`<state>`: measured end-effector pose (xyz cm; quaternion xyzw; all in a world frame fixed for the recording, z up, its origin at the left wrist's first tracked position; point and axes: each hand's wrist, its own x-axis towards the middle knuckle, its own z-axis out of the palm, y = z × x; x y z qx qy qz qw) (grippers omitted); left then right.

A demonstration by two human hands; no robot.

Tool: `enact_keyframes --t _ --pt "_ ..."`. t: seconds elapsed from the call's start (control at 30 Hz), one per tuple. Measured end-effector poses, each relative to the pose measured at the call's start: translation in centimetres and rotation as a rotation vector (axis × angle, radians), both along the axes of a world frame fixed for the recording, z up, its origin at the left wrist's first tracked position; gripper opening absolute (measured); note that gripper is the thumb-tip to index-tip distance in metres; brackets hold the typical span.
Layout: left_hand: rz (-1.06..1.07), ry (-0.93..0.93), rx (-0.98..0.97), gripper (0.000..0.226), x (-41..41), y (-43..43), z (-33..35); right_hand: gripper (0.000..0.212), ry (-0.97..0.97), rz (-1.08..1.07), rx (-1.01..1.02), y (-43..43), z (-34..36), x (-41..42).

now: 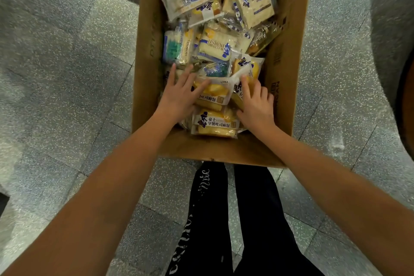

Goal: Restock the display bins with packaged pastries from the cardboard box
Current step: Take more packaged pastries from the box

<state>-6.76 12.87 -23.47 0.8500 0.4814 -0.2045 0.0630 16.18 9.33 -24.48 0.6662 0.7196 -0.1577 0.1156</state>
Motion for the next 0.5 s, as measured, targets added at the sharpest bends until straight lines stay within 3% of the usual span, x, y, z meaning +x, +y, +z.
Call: enact_keyframes --t 0.33,0.5 --pt "0.06 -0.224 0.157 0.083 -3.8 -1.0 6.6 0.083 0.049 0.125 0.041 0.2 6.5 -0.5" --pt "0.169 -0.225 0.078 0.088 -3.5 0.3 13.5 0.084 0.093 0.146 0.121 0.5 13.6 1.0"
